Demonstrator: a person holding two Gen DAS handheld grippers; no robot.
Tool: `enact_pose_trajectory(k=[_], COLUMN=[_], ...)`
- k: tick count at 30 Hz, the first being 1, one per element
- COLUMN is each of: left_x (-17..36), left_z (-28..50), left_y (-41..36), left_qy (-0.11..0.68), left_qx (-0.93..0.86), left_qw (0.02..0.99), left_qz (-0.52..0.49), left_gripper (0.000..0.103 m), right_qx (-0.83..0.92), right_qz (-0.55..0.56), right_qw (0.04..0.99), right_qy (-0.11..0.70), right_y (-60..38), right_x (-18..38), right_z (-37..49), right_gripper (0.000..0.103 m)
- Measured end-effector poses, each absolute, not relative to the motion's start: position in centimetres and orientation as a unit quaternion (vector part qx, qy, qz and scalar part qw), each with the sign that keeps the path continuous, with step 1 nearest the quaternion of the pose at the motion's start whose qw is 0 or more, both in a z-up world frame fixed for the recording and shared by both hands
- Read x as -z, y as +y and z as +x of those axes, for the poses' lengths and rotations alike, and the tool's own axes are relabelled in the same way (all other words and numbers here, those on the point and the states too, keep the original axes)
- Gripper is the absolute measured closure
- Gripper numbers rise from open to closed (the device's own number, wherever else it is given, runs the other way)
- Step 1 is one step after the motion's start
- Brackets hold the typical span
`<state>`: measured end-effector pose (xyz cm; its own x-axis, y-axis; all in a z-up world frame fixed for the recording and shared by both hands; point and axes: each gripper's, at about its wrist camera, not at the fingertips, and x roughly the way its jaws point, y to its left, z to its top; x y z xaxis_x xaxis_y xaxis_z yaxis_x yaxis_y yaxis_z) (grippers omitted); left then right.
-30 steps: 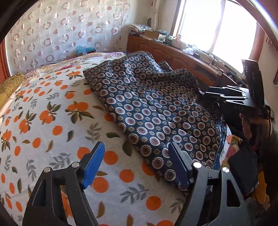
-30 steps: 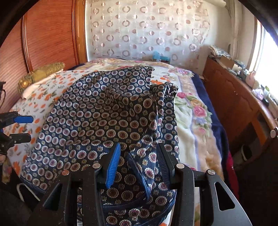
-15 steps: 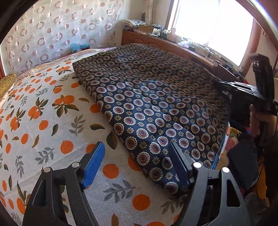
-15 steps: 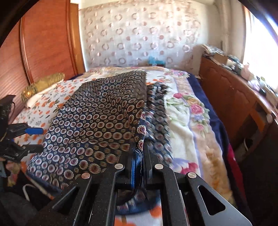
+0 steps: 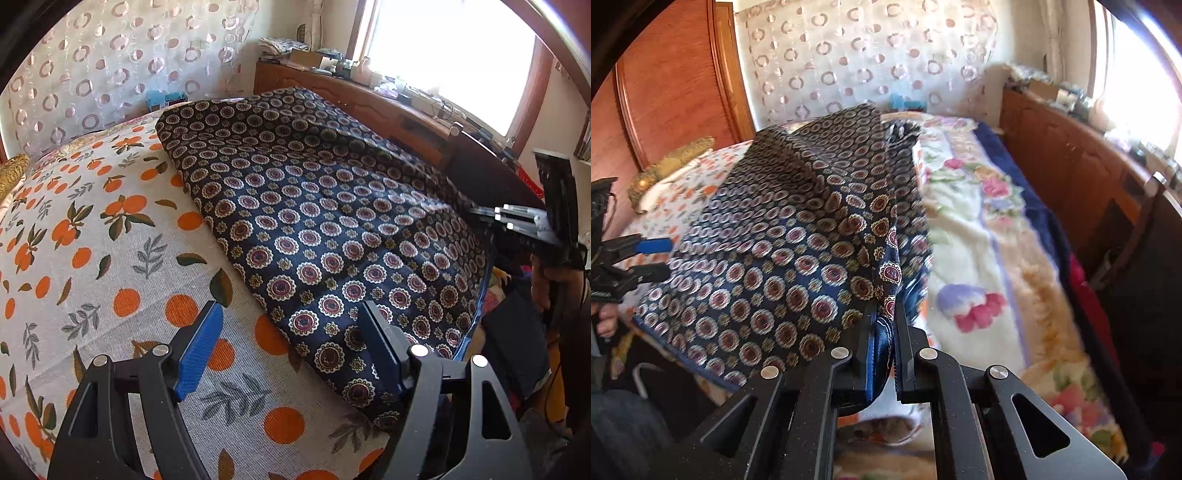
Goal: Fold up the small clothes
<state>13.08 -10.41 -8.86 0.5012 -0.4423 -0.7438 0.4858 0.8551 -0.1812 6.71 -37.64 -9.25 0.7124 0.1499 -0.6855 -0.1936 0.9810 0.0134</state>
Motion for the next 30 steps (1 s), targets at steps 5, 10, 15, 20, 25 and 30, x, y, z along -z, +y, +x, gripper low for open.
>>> enact_pose_trajectory(k=[5,10,15,20,25,30], left_x=[8.3,6.6,5.1,4.7,5.2,5.5], left_z=[13.8,15.6,16.9,17.4,17.3,17.2], left_y=[-10.0,-9.0,-8.0,-7.2,-6.8,-6.3], left_qy=[0.411,0.383,0.360,0.353,0.356,0.359], left_qx=[0.254,0.228,0.213,0.211,0.214,0.212], left_qw=[0.875,0.895,0.909,0.912,0.910,0.909], left_qz=[0.019,0.014,0.003,-0.006,-0.008,-0.013], left_gripper=[0.027,0.027,0.027,0.027,0.027,0.027], right_qx=[-0.114,-0.139,-0.159,-0.141,-0.158,-0.152], right_qz=[-0.033,-0.057,-0.056,-0.038,-0.015,-0.010], right_qw=[0.939,0.939,0.932,0.928,0.916,0.909], right_qy=[0.322,0.308,0.321,0.343,0.368,0.389], right_y=[-37.3,-36.0,-34.2,-33.6,-32.7,-32.8], right_x=[6.4,3.5,2.2,3.2,4.9,4.6], right_z=[8.9,15.0,23.9,30.3,33.2,35.0], right_gripper=[0.061,0.059,0.059,0.059,0.059,0.061])
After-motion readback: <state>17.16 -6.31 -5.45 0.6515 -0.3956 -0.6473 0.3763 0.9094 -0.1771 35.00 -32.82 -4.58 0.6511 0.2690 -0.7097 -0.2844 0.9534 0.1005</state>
